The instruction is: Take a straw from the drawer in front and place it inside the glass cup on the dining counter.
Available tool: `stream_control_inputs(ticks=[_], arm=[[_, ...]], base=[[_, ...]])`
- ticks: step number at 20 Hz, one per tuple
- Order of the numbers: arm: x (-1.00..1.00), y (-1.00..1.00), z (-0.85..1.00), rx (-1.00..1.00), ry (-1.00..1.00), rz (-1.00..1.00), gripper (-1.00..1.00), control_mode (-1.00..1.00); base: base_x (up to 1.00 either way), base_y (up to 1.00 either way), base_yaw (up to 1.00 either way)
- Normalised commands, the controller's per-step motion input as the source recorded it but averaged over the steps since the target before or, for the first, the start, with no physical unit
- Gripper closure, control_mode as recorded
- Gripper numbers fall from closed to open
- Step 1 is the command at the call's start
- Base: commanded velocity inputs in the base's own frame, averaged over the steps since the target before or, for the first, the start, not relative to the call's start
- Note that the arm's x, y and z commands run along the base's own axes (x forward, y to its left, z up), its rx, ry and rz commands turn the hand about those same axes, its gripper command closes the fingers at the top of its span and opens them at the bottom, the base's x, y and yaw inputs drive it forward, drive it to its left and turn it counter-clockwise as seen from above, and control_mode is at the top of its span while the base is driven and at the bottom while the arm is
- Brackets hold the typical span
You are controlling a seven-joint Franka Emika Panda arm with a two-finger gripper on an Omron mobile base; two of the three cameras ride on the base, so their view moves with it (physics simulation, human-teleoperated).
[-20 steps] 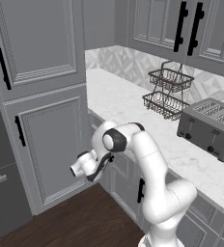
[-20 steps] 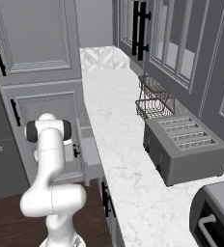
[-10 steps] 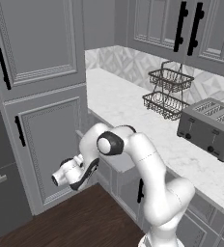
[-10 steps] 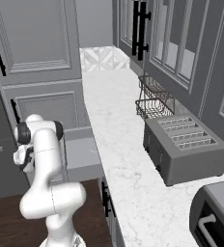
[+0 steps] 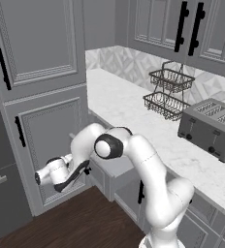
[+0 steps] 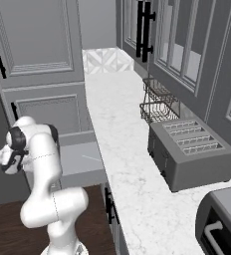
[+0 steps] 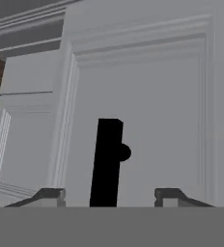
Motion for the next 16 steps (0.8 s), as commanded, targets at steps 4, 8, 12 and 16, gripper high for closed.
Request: stream_control_inputs(ticks=[4, 8, 12, 16], arm=[[-0.4, 0.05, 0.83, 0.38, 0.25, 0.07, -1.0, -1.0], [-0.41, -0.03, 0.99, 0.41, 0.18, 0.06, -1.0, -1.0], [-0.29, -0.35, 1.0, 0.4, 0.11, 0.04, -1.0, -1.0], [-0.03, -0.68, 0.95, 0.42, 0.14, 0.01, -1.0, -1.0]], base=[[0.0, 0.0, 0.0], [0.0, 0.0, 0.0], [0.0, 0.0, 0.0], [0.0, 0.0, 0.0]])
